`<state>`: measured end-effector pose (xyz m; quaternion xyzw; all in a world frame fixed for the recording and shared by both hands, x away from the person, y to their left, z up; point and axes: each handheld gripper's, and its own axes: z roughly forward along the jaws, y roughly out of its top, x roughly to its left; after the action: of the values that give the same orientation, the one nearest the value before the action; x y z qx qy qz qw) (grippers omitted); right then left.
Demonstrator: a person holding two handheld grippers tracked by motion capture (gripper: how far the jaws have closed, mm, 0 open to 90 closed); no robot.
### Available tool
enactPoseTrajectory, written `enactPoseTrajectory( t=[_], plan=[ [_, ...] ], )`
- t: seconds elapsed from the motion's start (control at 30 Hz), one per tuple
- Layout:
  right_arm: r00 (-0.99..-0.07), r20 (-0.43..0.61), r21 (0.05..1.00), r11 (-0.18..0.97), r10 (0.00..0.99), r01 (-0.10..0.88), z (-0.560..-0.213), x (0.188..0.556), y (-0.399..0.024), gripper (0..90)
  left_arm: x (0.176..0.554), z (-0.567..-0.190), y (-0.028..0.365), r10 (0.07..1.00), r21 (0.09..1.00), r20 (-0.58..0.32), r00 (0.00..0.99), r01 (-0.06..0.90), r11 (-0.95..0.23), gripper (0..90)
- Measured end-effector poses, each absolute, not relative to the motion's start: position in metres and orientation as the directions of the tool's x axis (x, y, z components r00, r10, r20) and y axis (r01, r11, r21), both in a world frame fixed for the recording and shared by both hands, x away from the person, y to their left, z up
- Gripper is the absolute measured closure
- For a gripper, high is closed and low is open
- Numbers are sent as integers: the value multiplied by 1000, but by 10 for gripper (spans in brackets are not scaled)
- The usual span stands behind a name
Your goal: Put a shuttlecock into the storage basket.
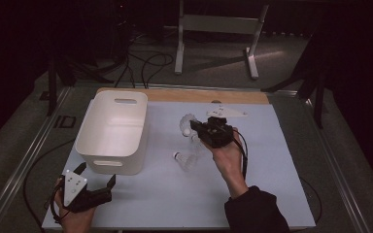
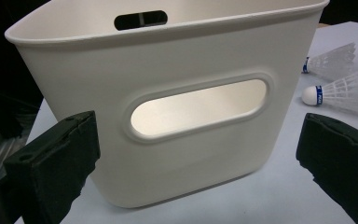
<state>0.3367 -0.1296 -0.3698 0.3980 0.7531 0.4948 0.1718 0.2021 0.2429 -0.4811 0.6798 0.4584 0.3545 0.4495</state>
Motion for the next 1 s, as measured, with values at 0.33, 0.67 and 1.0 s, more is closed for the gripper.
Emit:
enactPoseTrajectory(
  t=[0.33, 0.67, 1.0],
  plan=[
    [-633, 141, 885, 190, 761, 426, -364, 341, -122, 895, 202, -481, 243, 942, 936, 68, 329, 305, -174, 0],
    [-640, 140, 887, 192, 756, 421, -359, 346, -116, 895, 202, -482, 243, 942, 936, 68, 330, 307, -175, 0],
    [-639, 151, 889, 179, 754, 421, -352, 350, -112, 895, 202, -482, 243, 941, 935, 69, 330, 307, -177, 0]
  ],
)
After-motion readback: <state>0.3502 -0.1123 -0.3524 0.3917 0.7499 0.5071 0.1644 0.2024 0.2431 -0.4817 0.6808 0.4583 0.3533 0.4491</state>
